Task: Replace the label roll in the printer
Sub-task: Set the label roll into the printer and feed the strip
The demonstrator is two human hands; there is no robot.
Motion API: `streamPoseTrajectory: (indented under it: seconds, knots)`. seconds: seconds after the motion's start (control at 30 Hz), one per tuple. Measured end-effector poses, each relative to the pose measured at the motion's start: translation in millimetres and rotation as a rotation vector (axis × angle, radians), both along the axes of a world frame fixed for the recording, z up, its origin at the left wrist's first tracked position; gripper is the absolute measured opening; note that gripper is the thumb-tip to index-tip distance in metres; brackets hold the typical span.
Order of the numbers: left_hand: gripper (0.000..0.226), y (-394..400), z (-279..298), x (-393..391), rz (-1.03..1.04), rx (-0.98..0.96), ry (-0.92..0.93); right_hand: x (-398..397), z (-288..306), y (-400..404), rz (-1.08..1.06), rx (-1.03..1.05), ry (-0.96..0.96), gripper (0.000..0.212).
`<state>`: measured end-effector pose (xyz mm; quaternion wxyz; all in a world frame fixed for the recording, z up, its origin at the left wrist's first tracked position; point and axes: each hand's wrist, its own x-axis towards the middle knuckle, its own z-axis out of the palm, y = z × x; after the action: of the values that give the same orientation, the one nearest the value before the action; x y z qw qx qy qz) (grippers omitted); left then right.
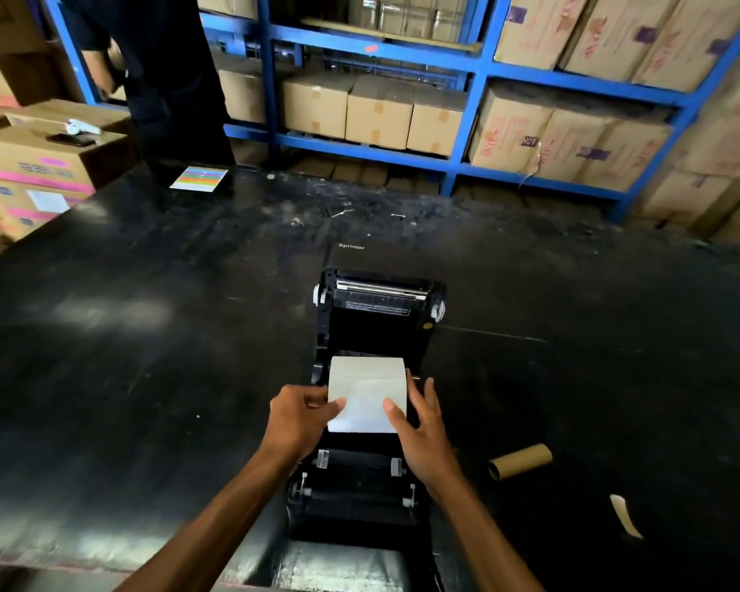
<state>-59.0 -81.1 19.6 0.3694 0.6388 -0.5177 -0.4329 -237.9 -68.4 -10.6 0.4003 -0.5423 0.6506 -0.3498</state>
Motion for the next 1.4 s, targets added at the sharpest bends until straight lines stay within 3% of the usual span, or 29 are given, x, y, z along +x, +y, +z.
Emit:
streamPoseTrajectory:
  seconds: [0.27,0.43,0.67,0.77,0.83,0.97,1.27,1.4]
  knots:
    - [0.011,2,-14,0,-0.019,-0.05,-0.113,-1,3,4,0.012,-0.031,0.098,0.06]
    - [0.006,2,-14,5,-0.05,-0.121,-0.116,6,0,9,-0.072,-0.118,0.013,0.057]
    - [0.022,-2,-15,10,-0.122,-0.162,-0.194,6,-5,13,-0.105,-0.074,0.034,0.057]
    - [0.01,-1,-19,11,-0.126,-0.179,-0.208,5,-4,15,-0.105,-0.056,0.045,0.056]
    - [0.013,1,-20,12,-0.096,-0.202,-0.242,7,-4,16,-0.18,-0.06,0.054,0.05]
    - [0.019,3,-18,14,-0.077,-0.213,-0.293,10,-3,17,-0.348,-0.17,0.072,0.016]
    - [0.025,5,-26,17,-0.13,-0.103,-0.242,10,-17,26,-0.382,-0.157,0.142,0.023]
    - [0.024,5,-27,19,-0.148,-0.103,-0.253,8,-19,32,-0.348,-0.167,0.129,0.016]
